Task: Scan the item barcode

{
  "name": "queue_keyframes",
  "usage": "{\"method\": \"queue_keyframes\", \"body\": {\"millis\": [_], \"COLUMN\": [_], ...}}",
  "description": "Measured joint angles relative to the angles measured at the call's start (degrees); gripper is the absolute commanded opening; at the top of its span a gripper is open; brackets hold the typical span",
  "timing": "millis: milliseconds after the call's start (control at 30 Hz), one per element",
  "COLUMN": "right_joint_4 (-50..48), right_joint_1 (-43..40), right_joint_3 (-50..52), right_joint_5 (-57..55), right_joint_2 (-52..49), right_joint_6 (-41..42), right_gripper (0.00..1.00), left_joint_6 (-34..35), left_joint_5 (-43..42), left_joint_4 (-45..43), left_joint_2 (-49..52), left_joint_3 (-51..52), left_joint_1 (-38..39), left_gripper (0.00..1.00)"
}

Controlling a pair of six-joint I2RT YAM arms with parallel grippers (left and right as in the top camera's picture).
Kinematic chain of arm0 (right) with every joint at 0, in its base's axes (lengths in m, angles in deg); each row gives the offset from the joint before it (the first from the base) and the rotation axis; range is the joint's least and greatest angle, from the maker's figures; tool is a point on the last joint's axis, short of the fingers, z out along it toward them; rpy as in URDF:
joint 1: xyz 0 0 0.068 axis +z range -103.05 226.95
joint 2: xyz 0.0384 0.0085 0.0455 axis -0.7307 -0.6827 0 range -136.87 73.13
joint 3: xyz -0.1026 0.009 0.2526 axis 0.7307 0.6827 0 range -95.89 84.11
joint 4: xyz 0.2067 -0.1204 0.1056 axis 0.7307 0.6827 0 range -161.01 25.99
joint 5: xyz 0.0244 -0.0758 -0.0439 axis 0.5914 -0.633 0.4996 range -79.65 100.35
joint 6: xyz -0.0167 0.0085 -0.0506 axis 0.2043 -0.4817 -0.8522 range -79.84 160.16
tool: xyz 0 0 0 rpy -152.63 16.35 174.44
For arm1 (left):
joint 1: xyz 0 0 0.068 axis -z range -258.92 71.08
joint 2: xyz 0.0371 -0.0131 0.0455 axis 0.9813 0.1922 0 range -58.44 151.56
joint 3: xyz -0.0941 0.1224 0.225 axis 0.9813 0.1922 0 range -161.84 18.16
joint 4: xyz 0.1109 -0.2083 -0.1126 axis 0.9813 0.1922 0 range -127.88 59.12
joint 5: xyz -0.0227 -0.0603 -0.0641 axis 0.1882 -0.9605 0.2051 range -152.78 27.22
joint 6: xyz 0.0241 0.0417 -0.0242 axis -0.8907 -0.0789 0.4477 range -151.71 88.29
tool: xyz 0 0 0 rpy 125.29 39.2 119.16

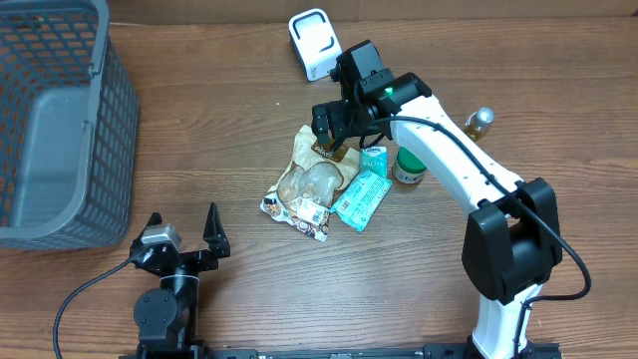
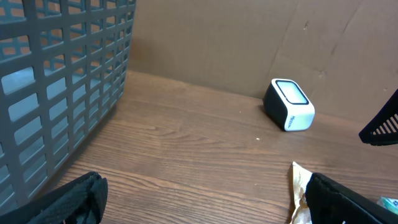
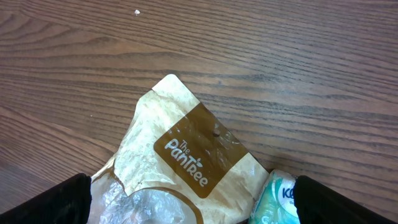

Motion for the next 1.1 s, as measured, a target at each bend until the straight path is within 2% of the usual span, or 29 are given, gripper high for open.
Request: {"method": "queue_keyframes", "body": {"millis": [700, 833, 1100], "right_joint_4": [0.02, 0.09, 0.0], "right_joint_1": [0.0, -0.02, -0.09], "right_joint_3": [0.0, 0.2, 0.22], "right_joint_5": [0.02, 0.0, -0.09], "right_joint_2": [0.39, 4.15, 17.99], "right_joint_6": [0.0, 0.0, -0.02], "right_gripper": [1.0, 1.0, 1.0], "left_joint_6": [0.0, 0.0, 0.0], "left_joint_5": [0.0, 0.0, 0.0], "left_joint_4": [0.0, 0.0, 0.0], "left_joint_2": [0.0, 0.0, 0.0], "left_joint_3": [0.0, 0.0, 0.0], "left_joint_1": [0.0, 0.0, 0.0], "left_gripper": [0.99, 1.0, 1.0]}}
